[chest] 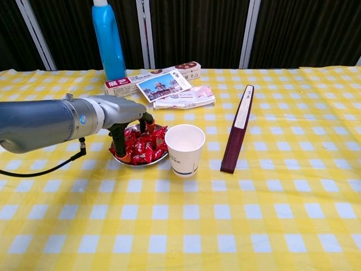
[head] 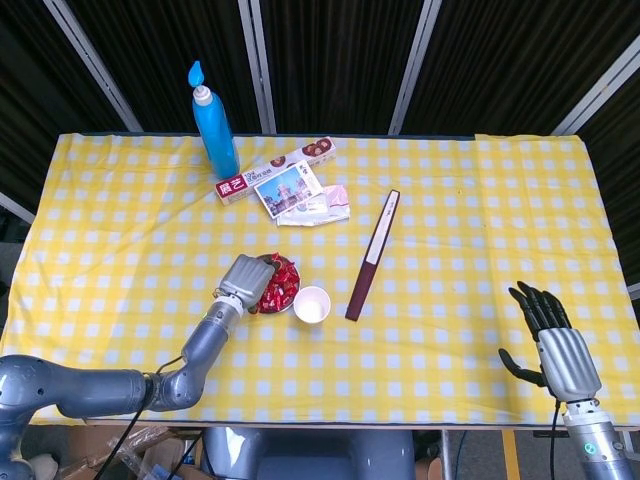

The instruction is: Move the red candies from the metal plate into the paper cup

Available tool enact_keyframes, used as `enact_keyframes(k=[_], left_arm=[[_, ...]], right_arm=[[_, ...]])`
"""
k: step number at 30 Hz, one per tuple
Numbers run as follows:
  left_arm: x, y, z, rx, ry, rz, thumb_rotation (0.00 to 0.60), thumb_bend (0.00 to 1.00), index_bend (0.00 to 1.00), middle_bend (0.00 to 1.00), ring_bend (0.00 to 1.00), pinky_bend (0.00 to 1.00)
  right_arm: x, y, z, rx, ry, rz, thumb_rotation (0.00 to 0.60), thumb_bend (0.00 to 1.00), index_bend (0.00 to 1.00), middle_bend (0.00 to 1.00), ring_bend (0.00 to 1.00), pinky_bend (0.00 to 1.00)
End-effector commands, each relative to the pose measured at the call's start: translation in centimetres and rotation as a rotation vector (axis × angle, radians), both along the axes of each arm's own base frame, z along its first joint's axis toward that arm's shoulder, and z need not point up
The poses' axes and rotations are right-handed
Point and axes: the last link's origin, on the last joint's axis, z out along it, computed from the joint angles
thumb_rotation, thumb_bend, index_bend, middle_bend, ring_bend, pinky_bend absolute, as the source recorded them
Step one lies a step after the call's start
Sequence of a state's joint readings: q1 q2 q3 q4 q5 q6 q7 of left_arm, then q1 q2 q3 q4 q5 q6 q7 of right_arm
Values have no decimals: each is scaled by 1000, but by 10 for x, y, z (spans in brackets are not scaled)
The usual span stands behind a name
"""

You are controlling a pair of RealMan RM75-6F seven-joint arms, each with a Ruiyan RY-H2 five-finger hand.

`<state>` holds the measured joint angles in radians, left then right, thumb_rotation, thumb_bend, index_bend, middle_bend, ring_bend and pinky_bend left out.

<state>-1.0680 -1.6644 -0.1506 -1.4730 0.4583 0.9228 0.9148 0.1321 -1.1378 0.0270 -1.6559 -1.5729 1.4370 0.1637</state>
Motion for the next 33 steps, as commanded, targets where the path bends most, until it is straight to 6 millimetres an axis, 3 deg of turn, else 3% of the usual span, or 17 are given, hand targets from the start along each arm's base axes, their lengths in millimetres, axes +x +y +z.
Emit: enact_keyframes(k=[1,11,18,26,33], left_arm=[[-2,0,-3,-2,5,2,600,240,257,251,779,869],[-2,4,-9,10,3,-11,600,393,437,511,795,882],[-5,7,-8,35,9,-21,600,453,533,633,810,898],[-8,13,5,85,4,-36,600,461,555,667,819,902],[-4,18,32,134,-29,-43,600,461,562,671,819,902]], right_arm=[[0,0,0,2,0,-2,600,388,0,0,0,0],[-1,0,0,2,-5,-8,600,388,0,0,0,0],[-1,0,0,1,-6,-10,600,387,0,0,0,0],[0,0,0,0,-8,-9,600,388,0,0,0,0],[0,0,0,-3,-7,-6,600,388,0,0,0,0]])
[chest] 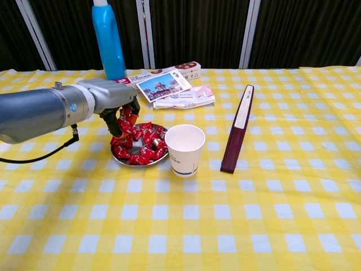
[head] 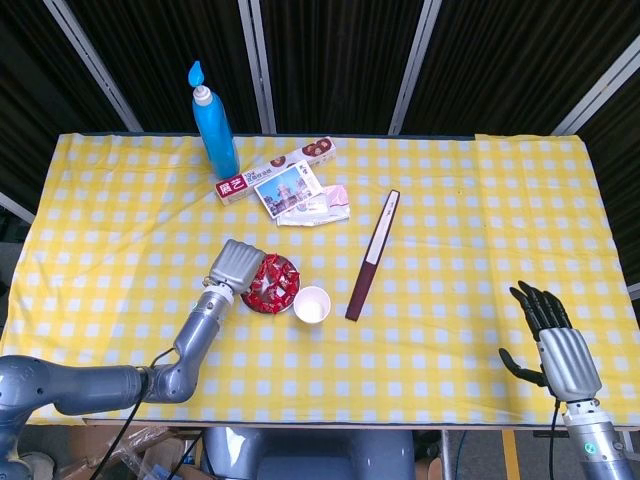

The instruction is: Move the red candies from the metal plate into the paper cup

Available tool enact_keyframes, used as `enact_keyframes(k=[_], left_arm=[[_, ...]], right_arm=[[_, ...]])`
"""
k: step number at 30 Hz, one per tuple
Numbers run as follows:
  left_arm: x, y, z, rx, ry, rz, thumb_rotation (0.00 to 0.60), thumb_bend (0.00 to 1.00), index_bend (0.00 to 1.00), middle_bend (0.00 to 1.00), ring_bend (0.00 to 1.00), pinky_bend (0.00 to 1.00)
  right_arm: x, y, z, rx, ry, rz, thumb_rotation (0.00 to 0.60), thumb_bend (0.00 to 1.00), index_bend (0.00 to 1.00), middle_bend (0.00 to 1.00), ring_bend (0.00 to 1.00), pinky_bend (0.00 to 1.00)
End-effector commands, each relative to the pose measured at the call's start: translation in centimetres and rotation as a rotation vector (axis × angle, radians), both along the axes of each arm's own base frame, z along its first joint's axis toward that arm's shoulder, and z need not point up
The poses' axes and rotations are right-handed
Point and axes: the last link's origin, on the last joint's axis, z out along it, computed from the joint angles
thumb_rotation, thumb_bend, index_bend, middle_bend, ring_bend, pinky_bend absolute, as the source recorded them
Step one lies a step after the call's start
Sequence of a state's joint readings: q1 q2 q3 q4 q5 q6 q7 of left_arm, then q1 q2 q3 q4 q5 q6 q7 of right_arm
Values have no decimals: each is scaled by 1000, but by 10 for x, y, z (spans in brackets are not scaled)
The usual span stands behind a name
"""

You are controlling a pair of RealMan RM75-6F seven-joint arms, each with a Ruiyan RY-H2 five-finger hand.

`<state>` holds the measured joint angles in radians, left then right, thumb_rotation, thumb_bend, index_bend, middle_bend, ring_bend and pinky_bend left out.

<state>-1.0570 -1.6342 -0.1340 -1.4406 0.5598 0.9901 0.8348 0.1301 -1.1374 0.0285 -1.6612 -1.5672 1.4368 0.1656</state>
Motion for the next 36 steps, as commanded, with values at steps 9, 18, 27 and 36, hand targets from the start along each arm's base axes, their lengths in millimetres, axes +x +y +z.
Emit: enact_keyframes(k=[9,18,27,36], left_arm=[[40,-7,30,9,-74,-70,600,461,565,675,819,901],[85,-21,12,-47,-126,-137,600,461,565,676,819,901],[104,-35,-13,-98,-136,-168,600,461,572,684,819,901],[112,-40,-13,-105,-149,-185,600,461,580,693,819,902]], right_arm=[[0,0,0,-5,2,4,600,388,0,0,0,0],[0,0,1,-11,-4,2,600,388,0,0,0,0],[1,0,3,-14,-13,6,600,388,0,0,0,0],[1,0,4,-13,-16,9,600,388,0,0,0,0]])
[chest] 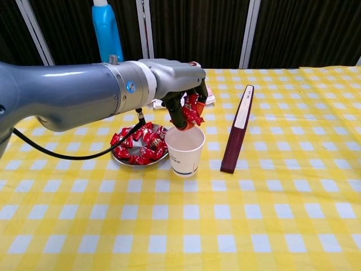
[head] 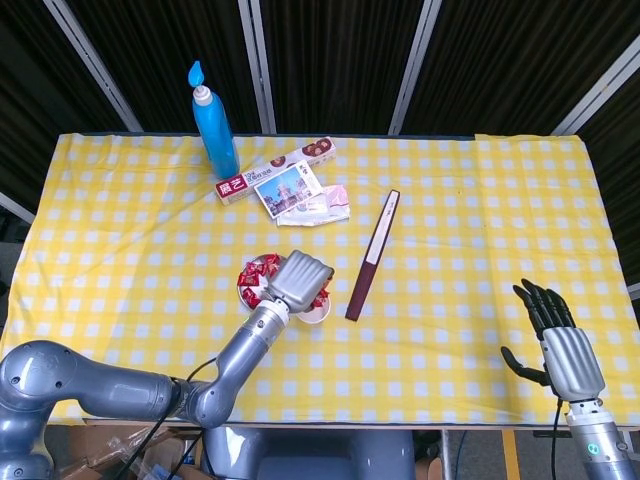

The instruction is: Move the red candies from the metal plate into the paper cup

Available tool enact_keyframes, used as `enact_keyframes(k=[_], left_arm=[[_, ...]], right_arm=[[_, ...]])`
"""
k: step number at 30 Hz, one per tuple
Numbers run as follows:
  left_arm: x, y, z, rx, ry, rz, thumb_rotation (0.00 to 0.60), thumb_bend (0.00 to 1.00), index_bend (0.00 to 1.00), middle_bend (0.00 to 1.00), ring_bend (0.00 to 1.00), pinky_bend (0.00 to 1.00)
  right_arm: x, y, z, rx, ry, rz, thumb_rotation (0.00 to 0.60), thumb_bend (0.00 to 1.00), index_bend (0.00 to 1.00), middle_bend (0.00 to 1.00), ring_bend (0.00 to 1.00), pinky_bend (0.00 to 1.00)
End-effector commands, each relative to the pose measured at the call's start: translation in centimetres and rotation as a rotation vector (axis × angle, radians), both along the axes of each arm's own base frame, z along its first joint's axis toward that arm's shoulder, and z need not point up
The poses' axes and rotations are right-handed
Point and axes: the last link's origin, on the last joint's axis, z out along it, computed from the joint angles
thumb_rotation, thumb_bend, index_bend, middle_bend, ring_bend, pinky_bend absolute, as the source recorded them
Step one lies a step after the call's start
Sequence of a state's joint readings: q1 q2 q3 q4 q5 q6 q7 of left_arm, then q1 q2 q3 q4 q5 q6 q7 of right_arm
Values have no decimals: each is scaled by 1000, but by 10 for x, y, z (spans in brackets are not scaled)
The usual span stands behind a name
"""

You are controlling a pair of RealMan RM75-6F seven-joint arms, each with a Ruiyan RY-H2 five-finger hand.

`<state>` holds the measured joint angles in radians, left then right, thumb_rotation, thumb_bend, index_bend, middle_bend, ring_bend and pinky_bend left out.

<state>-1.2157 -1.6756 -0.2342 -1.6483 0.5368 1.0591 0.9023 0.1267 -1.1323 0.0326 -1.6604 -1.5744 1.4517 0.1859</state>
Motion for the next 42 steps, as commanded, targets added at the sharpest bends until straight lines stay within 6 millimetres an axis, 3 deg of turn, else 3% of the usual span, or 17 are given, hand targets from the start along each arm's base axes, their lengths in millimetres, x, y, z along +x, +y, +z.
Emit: enact_keyframes(k=[1,18,25,42], left_arm=[[1,-1,0,-2,-4,-1,600,460,580,693,819,902],[-9,-8,-12,-34,38,10,600,458,592,705,819,901],[-10,-7,-14,-37,56,20,600,343,523,660,816,901],[-8,-5,-8,-6,74,3,600,315,520,675,815,901]], right_arm=[[0,0,-1,2,1,2,600,388,0,0,0,0],[1,0,0,-4,-2,3,600,388,0,0,0,0],[1,0,0,-4,-3,4,600,388,0,0,0,0],[2,0,1,-7,0,7,600,388,0,0,0,0]])
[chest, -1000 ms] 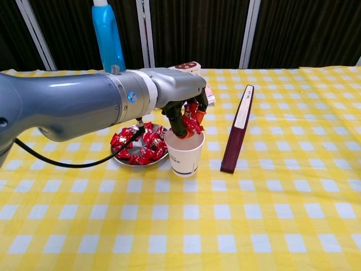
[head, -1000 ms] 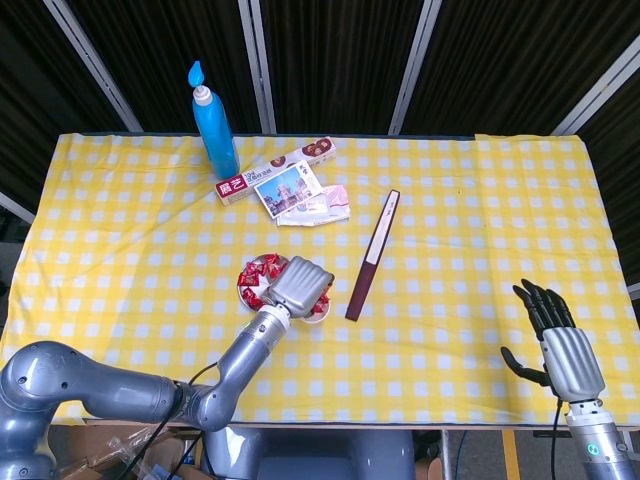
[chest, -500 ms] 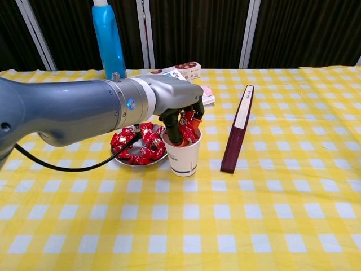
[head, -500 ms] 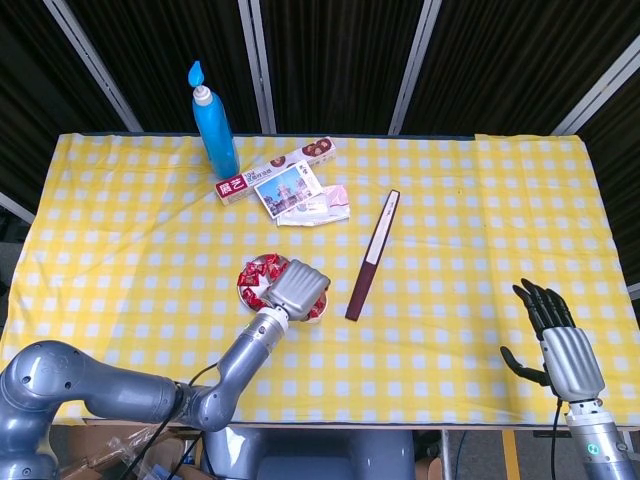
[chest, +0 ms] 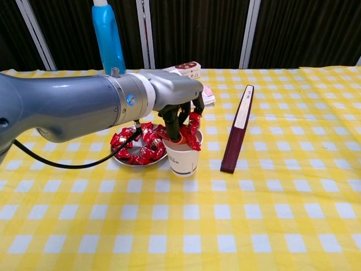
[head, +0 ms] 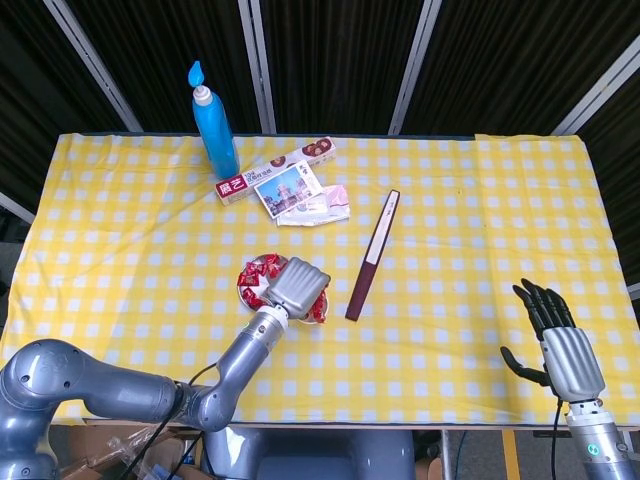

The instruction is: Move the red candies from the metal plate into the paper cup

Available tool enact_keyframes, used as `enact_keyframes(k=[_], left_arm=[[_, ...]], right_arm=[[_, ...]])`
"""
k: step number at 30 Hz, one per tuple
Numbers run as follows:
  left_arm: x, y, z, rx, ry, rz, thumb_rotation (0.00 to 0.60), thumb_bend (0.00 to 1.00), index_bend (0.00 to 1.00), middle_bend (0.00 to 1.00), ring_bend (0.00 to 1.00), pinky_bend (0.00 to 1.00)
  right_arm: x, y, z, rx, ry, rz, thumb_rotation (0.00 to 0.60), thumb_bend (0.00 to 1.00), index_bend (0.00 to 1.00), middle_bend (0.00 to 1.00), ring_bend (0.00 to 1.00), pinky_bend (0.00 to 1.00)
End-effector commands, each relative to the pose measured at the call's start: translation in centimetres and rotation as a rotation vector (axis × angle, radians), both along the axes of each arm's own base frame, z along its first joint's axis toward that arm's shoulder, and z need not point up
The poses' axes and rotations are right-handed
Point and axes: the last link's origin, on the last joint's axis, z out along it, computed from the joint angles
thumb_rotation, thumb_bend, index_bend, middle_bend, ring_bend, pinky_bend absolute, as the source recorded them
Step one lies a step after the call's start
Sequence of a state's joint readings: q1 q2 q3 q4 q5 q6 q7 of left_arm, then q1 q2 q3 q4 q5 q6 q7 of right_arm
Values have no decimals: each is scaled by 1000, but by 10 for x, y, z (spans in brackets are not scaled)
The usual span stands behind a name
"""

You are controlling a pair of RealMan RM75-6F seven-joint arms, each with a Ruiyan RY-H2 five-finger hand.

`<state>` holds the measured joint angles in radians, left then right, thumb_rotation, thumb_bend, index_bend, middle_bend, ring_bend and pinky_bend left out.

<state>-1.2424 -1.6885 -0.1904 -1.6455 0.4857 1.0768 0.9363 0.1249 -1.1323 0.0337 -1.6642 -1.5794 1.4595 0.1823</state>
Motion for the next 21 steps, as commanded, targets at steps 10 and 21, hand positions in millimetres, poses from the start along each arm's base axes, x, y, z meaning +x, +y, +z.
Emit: enact_keyframes(k=[10,21], left_arm=[[-1,3,5,18,26,-8,600,315,536,681,815,901],[-1,4,8,27,17,-6,600,317,536,710,815,901]], right_arm=[[0,0,0,-3,0,3,600,388,0,0,0,0],[0,0,0,-4,-1,6,600,388,0,0,0,0]])
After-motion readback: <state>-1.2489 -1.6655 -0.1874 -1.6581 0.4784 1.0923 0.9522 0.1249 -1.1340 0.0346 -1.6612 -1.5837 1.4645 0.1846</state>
